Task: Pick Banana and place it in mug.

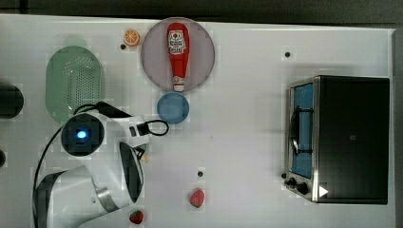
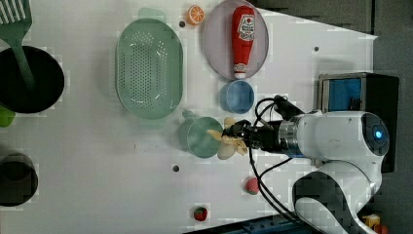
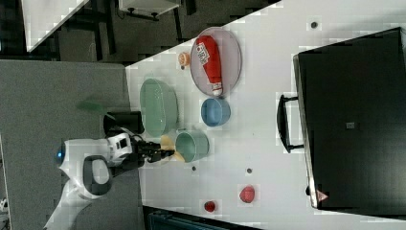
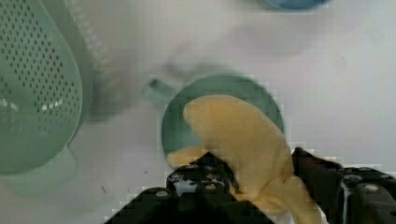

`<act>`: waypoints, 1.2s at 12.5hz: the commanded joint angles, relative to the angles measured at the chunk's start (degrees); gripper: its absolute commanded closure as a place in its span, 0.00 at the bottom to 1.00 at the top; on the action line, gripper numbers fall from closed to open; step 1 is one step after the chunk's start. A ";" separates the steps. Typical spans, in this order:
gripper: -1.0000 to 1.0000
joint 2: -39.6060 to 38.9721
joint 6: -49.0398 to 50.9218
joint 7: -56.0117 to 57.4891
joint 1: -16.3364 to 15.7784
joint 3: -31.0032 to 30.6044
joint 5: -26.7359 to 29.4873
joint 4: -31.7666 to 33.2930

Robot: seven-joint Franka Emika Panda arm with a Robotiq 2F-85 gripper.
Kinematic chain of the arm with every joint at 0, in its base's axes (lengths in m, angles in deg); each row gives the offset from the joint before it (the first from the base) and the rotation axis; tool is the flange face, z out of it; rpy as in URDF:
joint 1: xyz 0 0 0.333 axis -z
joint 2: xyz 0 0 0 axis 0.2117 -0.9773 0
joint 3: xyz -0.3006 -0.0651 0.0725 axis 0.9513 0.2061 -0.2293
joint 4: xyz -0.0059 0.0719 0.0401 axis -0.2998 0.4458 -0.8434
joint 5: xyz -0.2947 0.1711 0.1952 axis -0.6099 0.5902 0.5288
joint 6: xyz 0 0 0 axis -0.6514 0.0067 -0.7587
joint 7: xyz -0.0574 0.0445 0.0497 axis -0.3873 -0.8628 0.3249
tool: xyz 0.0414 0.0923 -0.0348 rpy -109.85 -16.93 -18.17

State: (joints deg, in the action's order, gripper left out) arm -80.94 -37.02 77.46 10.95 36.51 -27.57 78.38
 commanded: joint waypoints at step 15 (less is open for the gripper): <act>0.00 11.12 10.16 -0.21 3.27 18.10 -1.09 -9.03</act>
State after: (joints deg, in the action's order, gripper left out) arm -71.85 -26.56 77.67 12.37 52.59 -27.14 72.00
